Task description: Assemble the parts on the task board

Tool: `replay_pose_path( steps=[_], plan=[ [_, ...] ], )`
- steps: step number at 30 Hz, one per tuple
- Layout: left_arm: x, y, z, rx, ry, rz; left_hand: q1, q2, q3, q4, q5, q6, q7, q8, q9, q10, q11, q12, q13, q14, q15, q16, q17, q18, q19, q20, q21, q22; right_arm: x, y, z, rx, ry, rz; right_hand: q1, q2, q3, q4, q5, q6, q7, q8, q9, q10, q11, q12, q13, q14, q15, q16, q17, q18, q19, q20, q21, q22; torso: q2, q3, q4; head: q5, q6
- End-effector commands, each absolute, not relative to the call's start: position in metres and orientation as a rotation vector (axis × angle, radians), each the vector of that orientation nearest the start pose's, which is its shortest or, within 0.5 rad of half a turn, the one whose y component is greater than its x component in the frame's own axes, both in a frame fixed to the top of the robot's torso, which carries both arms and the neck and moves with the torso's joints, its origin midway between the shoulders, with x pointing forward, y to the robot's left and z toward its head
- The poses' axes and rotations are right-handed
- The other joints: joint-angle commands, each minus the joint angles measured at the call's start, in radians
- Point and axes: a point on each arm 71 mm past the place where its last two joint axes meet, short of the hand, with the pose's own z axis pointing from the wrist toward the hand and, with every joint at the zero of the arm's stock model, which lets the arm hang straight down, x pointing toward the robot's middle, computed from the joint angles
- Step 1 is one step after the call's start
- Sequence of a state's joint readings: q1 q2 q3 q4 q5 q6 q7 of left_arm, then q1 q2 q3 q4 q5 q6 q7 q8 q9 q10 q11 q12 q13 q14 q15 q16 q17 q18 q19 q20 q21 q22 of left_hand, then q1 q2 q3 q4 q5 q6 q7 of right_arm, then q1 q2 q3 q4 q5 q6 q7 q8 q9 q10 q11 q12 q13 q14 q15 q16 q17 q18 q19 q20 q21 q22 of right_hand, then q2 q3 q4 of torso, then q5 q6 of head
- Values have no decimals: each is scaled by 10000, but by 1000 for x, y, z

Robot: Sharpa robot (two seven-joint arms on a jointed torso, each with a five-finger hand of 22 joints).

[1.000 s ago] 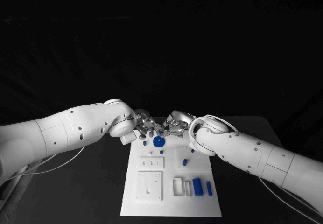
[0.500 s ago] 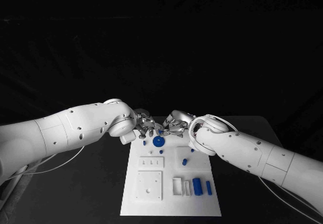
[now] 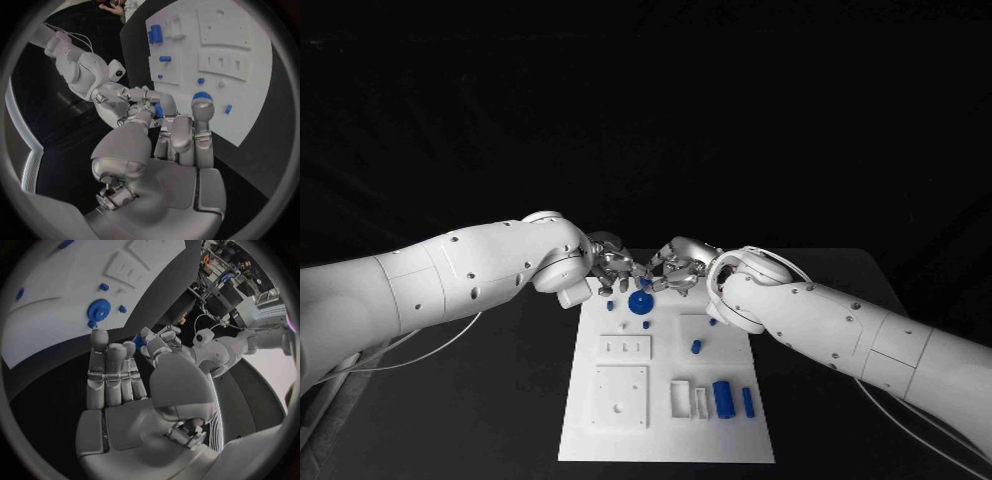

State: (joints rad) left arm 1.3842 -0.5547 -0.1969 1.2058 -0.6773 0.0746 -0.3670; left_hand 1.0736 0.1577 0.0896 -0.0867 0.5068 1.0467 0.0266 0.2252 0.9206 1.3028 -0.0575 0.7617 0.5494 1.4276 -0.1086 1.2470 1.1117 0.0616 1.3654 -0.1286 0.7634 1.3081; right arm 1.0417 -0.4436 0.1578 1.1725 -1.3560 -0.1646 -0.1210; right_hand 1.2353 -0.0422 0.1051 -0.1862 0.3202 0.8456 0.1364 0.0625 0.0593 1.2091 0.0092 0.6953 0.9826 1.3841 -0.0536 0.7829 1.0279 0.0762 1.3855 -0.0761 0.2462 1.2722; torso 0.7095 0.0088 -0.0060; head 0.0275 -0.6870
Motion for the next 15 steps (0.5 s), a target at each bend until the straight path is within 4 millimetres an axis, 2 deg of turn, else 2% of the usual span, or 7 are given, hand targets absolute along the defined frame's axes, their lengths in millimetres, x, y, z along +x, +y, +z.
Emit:
replay_pose_path(
  steps=[1, 2, 4, 10, 15],
  plan=[
    [542, 154, -196, -3787, 22744, -6995, 128, -8, 1567, -1645, 82, 184, -128, -4, -20, 95, -22, -76, -21, 65, -41, 50, 30, -147, 13, -48, 65, 597, 526, -96, -230, 600, 18220, 8415, 205, -30, -381, 179, 115, -1189, 53, -97, -64, -198, 92, 37, -343, -160, 44, -143, -294, 170, -18, 78, -413, -244, -3, 6, 0, -14, 17],
    [542, 154, -196, -3787, 22742, -6980, 128, -8, 1567, -1645, 82, 184, -128, -4, -20, 95, -22, -76, -21, 65, -41, 50, 30, -147, 13, -48, 65, 597, 526, -97, -231, 613, 18207, 8423, 293, -89, -492, 317, 176, -1748, 94, -123, -95, -269, 123, 110, -483, -206, 67, -131, -386, 174, 5, 102, -530, -326, -3, 7, 1, -4, 16],
    [542, 155, -196, -3784, 22745, -6936, 127, -22, 1578, -1652, 125, 202, -131, -5, -30, 115, -25, -90, -28, 74, -44, 54, 45, -153, 19, -52, 75, 599, 526, -100, -231, 649, 18173, 8437, 434, -188, -579, 566, 217, -2139, 134, -145, -116, -366, 157, 241, -702, -282, 93, -92, -524, 182, 45, 130, -689, -420, -2, 7, -2, 4, 16],
    [543, 157, -196, -3771, 22774, -6761, 123, -59, 1601, -1680, 240, 248, -140, -3, -46, 141, -30, -116, -38, 84, -42, 60, 72, -162, 20, -53, 88, 602, 525, -110, -233, 747, 18088, 8422, 764, -439, -622, 1111, 300, -2486, 181, -168, -134, -596, 197, 572, -1320, -450, 135, 28, -933, 185, 136, 173, -1092, -556, -6, 16, -7, 27, 22],
    [543, 162, -197, -3729, 22898, -6436, 100, -80, 1622, -1695, 311, 279, -145, -12, -63, 173, -33, -142, -49, 98, -37, 67, 103, -166, 21, -49, 92, 601, 524, -130, -236, 912, 18038, 8151, 901, -460, -564, 1077, 434, -2338, 163, -160, -128, -646, 194, 665, -1505, -500, 135, 77, -1058, 181, 158, 178, -1203, -523, -11, 12, -13, 64, 12]
  ],
)
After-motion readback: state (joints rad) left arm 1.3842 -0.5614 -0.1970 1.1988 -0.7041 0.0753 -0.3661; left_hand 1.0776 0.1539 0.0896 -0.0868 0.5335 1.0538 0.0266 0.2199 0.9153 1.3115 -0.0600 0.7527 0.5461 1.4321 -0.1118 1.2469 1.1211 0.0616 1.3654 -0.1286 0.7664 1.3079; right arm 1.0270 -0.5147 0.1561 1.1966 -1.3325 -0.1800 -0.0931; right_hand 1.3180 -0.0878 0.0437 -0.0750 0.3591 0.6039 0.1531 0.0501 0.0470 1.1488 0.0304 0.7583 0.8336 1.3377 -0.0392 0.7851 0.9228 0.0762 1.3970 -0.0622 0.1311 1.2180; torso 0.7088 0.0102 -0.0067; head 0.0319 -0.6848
